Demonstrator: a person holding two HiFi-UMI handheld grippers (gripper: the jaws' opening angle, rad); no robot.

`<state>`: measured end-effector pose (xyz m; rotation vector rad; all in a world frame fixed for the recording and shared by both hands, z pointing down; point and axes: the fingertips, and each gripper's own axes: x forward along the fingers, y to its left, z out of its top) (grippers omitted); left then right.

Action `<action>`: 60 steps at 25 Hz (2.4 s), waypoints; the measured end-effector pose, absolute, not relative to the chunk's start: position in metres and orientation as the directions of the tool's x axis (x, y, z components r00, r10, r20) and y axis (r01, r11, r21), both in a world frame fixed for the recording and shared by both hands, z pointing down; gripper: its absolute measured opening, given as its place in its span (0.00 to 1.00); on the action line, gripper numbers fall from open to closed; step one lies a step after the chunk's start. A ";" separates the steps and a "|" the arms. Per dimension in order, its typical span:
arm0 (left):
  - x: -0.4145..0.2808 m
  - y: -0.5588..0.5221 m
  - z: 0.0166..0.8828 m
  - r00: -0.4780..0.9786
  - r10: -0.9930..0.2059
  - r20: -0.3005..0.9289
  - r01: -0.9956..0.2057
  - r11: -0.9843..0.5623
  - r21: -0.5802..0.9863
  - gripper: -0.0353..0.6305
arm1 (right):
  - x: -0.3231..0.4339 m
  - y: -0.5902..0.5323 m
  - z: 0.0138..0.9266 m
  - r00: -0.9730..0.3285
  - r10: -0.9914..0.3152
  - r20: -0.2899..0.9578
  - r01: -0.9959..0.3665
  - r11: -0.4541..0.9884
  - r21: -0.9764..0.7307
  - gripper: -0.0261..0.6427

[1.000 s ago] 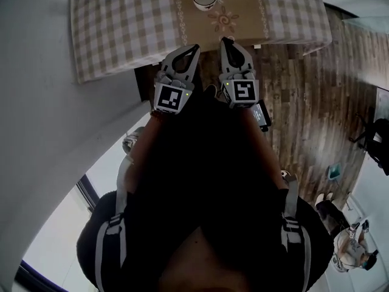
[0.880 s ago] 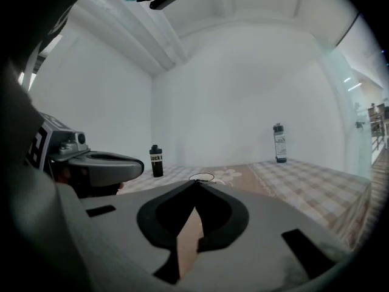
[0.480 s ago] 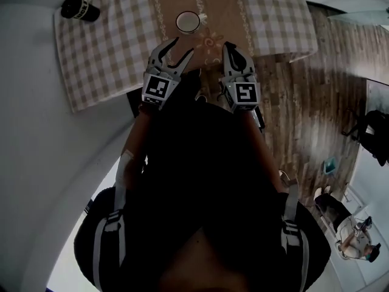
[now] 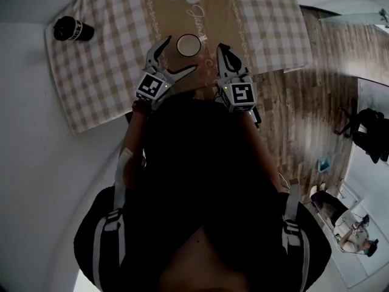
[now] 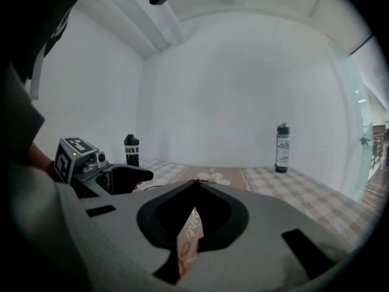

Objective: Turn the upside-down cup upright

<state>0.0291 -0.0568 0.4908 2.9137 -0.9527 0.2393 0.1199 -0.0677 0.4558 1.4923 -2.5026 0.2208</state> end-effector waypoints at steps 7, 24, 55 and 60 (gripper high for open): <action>0.044 -0.067 0.522 0.872 -0.451 0.189 -0.475 -0.874 0.105 0.95 | 0.114 -0.095 0.467 -0.395 -0.872 0.289 -0.910 0.414 0.008 0.04; 0.076 -0.087 0.545 0.882 -0.413 0.228 -0.442 -0.892 0.092 0.93 | 0.103 -0.100 0.474 -0.418 -0.865 0.280 -0.899 0.439 0.014 0.04; 0.075 -0.091 0.541 0.878 -0.415 0.239 -0.447 -0.889 0.095 0.70 | 0.101 -0.093 0.482 -0.368 -0.882 0.294 -0.918 0.395 0.035 0.04; 0.055 -0.092 0.512 0.885 -0.434 0.167 -0.456 -0.881 0.126 0.69 | 0.110 -0.094 0.488 -0.363 -0.878 0.313 -0.919 0.393 0.038 0.04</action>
